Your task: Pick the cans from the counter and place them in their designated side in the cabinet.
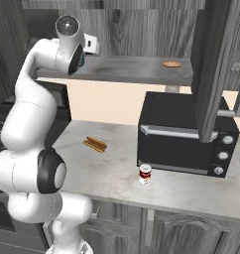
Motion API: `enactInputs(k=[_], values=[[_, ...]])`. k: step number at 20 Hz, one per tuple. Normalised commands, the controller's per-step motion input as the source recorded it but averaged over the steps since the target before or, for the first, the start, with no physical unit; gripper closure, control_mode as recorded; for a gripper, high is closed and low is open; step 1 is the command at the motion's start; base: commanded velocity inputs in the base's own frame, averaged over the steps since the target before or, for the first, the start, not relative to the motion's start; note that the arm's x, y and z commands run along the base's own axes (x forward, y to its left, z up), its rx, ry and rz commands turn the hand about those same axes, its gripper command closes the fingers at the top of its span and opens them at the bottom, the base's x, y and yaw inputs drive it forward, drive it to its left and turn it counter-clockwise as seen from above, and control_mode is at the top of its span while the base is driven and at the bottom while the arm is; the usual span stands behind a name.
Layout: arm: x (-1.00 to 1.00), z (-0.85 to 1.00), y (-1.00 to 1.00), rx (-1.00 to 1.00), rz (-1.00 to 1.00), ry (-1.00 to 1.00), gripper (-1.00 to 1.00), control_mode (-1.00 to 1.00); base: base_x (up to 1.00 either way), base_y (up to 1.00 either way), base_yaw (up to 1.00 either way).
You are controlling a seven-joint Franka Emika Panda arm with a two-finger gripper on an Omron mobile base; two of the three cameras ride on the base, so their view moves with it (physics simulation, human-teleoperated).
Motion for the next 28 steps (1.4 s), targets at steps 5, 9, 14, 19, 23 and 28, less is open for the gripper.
enactInputs(k=[5,9,14,19,23,28], values=[[0.28,-0.02,0.05,0.0,0.02,0.0,1.0,-1.0,0.0,0.0,0.0],[0.36,-0.05,0.0,0.0,0.02,0.0,1.0,-1.0,0.0,0.0,0.0],[0.37,-0.06,0.02,0.0,0.03,0.0,1.0,-1.0,0.0,0.0,0.0],[0.28,-0.03,0.06,0.0,0.02,0.0,1.0,-1.0,0.0,0.0,0.0],[0.22,-0.01,0.08,0.0,0.02,0.0,1.0,-1.0,0.0,0.0,0.0],[0.17,-0.06,0.05,0.0,0.01,0.0,1.0,-1.0,0.0,0.0,0.0]])
